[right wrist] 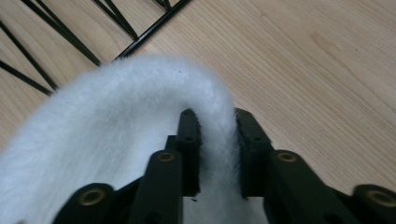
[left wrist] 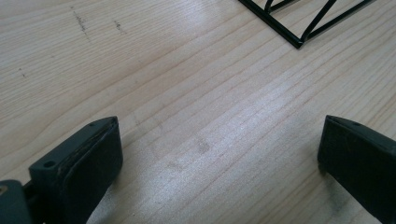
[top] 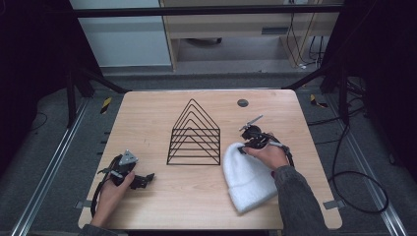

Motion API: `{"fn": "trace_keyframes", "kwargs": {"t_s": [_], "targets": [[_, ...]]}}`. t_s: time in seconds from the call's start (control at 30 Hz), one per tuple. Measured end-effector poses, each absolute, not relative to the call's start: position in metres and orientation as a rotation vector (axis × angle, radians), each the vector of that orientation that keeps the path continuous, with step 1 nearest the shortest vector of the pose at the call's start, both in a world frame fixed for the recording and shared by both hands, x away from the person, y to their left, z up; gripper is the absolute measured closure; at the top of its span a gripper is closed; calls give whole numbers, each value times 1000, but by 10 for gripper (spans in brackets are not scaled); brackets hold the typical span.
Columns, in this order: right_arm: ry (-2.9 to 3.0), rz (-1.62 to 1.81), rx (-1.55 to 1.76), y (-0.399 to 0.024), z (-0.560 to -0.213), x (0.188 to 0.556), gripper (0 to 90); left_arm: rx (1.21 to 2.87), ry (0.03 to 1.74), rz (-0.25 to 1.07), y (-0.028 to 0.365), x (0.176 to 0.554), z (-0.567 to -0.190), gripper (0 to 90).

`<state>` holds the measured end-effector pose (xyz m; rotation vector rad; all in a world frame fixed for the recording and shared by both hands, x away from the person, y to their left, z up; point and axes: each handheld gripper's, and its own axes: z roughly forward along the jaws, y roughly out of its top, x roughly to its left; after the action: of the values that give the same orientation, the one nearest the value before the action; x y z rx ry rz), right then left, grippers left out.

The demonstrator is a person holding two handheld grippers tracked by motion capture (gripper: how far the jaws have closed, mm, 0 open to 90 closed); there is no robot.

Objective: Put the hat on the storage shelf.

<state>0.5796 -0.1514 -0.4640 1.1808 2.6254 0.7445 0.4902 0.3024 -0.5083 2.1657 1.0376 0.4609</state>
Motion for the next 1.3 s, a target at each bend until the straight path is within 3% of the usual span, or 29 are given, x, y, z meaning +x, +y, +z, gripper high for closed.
{"fn": "trace_keyframes", "kwargs": {"t_s": [0.17,0.97,1.3], "targets": [[2617,778,1140,-153,-455,573,815,2161,1040,460,302,490,-508,0],[2252,1188,988,-200,-357,469,830,2173,1031,479,301,489,-506,9],[2173,1258,898,-189,-320,449,834,2056,917,551,289,479,-465,35]]}}
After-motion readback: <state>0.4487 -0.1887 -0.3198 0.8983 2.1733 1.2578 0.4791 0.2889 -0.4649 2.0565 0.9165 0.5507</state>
